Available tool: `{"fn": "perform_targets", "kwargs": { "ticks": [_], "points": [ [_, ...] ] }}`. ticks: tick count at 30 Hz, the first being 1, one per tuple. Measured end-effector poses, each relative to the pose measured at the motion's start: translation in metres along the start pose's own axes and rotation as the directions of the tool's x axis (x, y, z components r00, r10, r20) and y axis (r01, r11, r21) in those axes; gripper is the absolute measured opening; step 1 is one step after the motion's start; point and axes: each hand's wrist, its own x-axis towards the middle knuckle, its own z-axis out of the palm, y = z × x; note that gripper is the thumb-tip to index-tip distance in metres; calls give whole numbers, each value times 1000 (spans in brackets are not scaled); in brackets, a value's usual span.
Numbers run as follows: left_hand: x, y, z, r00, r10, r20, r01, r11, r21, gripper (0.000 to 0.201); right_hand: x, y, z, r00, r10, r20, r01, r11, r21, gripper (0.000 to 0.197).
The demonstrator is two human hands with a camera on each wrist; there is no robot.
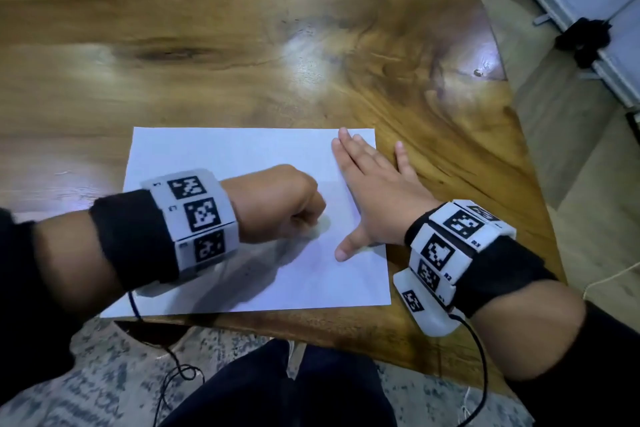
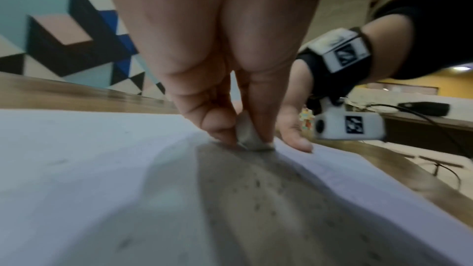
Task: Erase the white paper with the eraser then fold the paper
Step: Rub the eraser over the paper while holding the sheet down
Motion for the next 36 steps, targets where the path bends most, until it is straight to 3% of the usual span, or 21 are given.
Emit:
{"fn": "perform_targets", "kwargs": {
  "ticks": [2, 5, 7, 10, 13, 16, 20, 23, 26, 28, 31, 34, 36],
  "points": [
    [2, -3, -5, 999, -28, 14, 28, 1000, -10, 11, 0, -1, 0, 1000, 3, 4, -3, 1000, -3, 150],
    [17, -10, -13, 980, -64, -190, 64, 998, -7, 10, 0, -2, 0, 1000, 5, 7, -5, 1000, -2, 149],
    [14, -10, -5, 965, -31, -260, 24, 999, -29, 10, 0, -1, -1, 1000, 5, 8, -5, 1000, 0, 149],
    [-24, -4, 24, 979, 64, -191, -81, 993, -87, 22, 1, 0, -1, 1000, -7, 7, 7, 1000, 5, 149],
    [-57, 1, 42, 994, 39, -103, -55, 986, -155, 23, 0, 0, 0, 1000, -6, 2, 6, 1000, 5, 149],
    [-43, -2, 29, 994, -7, -106, -13, 982, -187, 13, 1, -2, 0, 1000, -8, 9, 8, 1000, 1, 149],
    [-7, -4, 10, 959, -40, -282, 14, 995, -94, 12, 1, -2, -1, 1000, -5, 11, 5, 1000, -11, 148],
    [-30, -2, 24, 978, 33, -208, -64, 987, -144, 19, 0, -2, -1, 1000, -11, 17, 11, 1000, -13, 149],
    [-56, 1, 33, 997, 58, -51, -66, 980, -187, 7, 0, -2, -1, 1000, -6, 26, 6, 1000, -8, 149],
    [-45, 2, 27, 997, 51, -56, -59, 985, -164, 8, 0, -2, -1, 1000, -6, 27, 6, 1000, -7, 149],
    [-13, 5, 9, 985, -4, -171, -13, 995, -95, 15, 0, -3, -2, 1000, -9, 24, 9, 1000, -10, 148],
    [-10, 6, 14, 989, -10, -145, -1, 997, -73, 11, -1, -3, -3, 1000, -5, 23, 5, 1000, -15, 148],
    [-26, 3, 29, 994, -86, -70, 71, 979, -191, 12, -1, -3, -3, 1000, 0, 16, 1, 1000, -24, 148]
  ]
}}
